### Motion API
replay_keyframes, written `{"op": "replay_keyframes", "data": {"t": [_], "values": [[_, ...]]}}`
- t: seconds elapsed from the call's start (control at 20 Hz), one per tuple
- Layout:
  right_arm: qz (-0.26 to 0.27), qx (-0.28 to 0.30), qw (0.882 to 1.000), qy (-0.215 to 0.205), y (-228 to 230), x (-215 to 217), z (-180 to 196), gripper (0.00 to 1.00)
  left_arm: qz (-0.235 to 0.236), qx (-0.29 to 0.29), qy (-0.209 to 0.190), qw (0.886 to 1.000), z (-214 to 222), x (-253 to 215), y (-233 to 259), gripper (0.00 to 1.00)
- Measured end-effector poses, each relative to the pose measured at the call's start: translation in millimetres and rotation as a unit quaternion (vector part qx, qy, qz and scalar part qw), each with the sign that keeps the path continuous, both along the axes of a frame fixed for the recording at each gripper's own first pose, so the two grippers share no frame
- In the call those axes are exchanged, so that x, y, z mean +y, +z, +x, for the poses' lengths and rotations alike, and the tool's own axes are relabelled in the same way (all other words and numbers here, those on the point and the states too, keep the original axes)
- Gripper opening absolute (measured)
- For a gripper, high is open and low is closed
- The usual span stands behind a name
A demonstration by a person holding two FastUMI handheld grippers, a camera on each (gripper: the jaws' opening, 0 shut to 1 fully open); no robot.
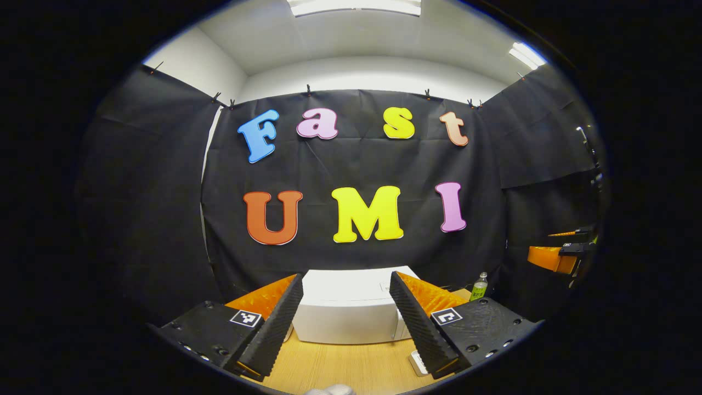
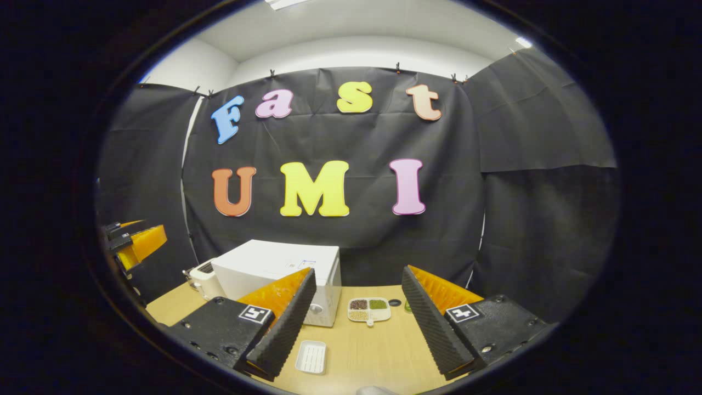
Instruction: Open the microwave oven with the left hand, put the food in, and close the microwave oven.
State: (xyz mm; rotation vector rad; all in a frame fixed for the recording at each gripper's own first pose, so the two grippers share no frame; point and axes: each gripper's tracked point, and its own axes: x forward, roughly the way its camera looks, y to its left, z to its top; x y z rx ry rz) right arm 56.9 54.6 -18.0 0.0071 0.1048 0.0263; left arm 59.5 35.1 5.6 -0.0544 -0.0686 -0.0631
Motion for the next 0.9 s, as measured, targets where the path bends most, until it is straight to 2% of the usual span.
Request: {"op": "replay_keyframes", "data": {"t": [0.1,0.15,0.2,0.35,0.4,0.5,0.55,0.6,0.65,0.7,0.8,0.9], "values": [[0.0,0.0,1.0,-0.001,1.0,-0.2,0.2,0.92,0.001,0.001,0.002,1.0,1.0,2.3,0.2,0.96],[0.0,0.0,1.0,0.0,1.9,-0.2,-0.1,0.92,0.001,-0.001,0.002,1.0,2.4,1.8,1.0,1.0],[-0.001,0.0,1.0,0.0,2.5,0.2,-0.9,0.92,0.001,0.002,0.002,1.0,2.5,1.6,0.5,0.96],[0.0,0.0,1.0,-0.001,4.1,-0.6,-0.2,0.92,0.001,0.006,0.002,1.0,2.3,2.2,-2.4,0.96],[0.001,0.0,1.0,0.0,3.6,-0.4,-0.8,0.92,0.002,0.003,0.002,1.0,1.9,2.5,-0.2,0.93],[0.002,0.001,1.0,0.0,4.2,0.4,0.8,0.92,0.006,0.003,0.002,1.0,0.6,2.2,-0.7,0.96],[0.001,0.001,1.0,0.0,4.1,0.8,0.6,1.0,0.006,0.002,0.002,1.0,-0.3,2.1,0.2,0.96],[0.001,0.001,1.0,0.0,3.8,0.6,0.1,0.92,0.005,0.002,0.002,1.0,0.6,1.3,-0.3,0.96],[0.002,0.001,1.0,0.001,3.6,1.0,-0.4,0.92,0.004,0.001,0.001,1.0,1.0,1.9,0.2,1.0],[0.002,0.001,1.0,0.001,3.5,0.9,-0.2,0.92,0.003,0.002,0.001,1.0,0.8,1.8,0.2,0.96],[0.003,0.002,1.0,0.0,3.0,0.5,0.2,0.92,0.002,0.001,0.0,1.0,0.9,1.1,0.3,0.96],[0.002,0.0,1.0,0.0,3.5,0.2,0.3,0.92,0.002,-0.001,0.001,1.0,0.6,1.5,1.2,0.89]]}}
